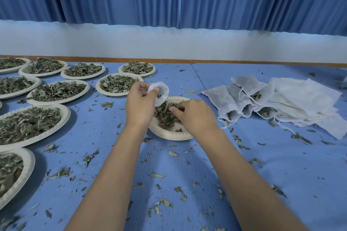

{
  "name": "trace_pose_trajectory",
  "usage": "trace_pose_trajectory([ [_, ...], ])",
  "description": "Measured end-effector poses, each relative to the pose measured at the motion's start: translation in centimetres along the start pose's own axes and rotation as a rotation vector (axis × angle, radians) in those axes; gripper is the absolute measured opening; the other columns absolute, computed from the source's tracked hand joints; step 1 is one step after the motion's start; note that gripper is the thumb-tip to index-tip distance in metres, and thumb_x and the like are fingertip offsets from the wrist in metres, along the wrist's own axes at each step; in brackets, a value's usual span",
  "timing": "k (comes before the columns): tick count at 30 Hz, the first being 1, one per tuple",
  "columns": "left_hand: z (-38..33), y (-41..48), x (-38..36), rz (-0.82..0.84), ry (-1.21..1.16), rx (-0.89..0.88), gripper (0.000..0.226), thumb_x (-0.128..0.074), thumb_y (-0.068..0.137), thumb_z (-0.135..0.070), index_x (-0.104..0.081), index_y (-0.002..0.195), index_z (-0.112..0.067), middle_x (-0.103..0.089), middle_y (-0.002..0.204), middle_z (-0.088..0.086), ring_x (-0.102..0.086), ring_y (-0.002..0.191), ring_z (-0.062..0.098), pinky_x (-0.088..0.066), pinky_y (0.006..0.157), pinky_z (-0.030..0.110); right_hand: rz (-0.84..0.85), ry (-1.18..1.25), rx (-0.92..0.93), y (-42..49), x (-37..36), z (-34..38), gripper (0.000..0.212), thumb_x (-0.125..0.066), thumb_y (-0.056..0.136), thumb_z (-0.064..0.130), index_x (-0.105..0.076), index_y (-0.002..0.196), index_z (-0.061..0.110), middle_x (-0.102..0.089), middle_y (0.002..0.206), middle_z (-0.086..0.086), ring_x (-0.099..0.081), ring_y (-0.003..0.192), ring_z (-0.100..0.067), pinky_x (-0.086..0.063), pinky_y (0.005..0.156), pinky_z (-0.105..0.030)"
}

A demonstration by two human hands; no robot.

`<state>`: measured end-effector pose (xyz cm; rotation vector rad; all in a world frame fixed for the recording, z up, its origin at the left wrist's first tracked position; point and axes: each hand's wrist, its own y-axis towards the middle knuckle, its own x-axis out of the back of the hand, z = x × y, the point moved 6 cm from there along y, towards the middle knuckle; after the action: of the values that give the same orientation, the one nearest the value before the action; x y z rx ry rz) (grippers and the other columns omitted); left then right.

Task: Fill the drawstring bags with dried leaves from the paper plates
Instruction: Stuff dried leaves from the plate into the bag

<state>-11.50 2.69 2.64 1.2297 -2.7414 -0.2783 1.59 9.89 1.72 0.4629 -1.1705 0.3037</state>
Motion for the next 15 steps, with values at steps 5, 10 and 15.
trace_pose_trajectory([
  [5, 0.2, -0.4, -0.5, 0.038, -0.038, 0.003, 0.009, -0.06, 0.092, -0.017, -0.059, 0.087, -0.025, -0.06, 0.08, -0.003, -0.056, 0.071, 0.008, -0.048, 0.072, 0.033, -0.062, 0.033, 0.059, -0.5, -0.1, 0.9, 0.037, -0.053, 0.092, 0.051, -0.072, 0.095, 0.019, -0.059, 0.071, -0.001, -0.053, 0.073, -0.019, -0.035, 0.058, -0.028],
  [10, 0.4, -0.4, -0.4, 0.035, -0.109, 0.022, 0.012, -0.06, 0.092, -0.015, -0.063, 0.088, -0.026, -0.059, 0.077, -0.007, -0.055, 0.069, 0.005, -0.047, 0.068, 0.023, -0.082, -0.081, 0.104, -0.9, -0.9, 1.8, 0.026, -0.057, 0.092, 0.034, -0.062, 0.076, 0.014, -0.052, 0.071, -0.002, -0.05, 0.071, -0.022, -0.032, 0.058, -0.029],
  [15, 0.8, -0.5, -0.7, 0.044, -0.106, 0.037, 0.013, -0.062, 0.091, -0.017, -0.065, 0.085, -0.028, -0.062, 0.078, -0.01, -0.057, 0.073, 0.006, -0.047, 0.07, 0.025, -0.08, 0.006, 0.093, -0.7, -0.9, 1.4, 0.021, -0.055, 0.085, 0.006, -0.073, 0.094, 0.01, -0.07, 0.089, -0.009, -0.064, 0.087, -0.026, -0.053, 0.071, -0.036],
])
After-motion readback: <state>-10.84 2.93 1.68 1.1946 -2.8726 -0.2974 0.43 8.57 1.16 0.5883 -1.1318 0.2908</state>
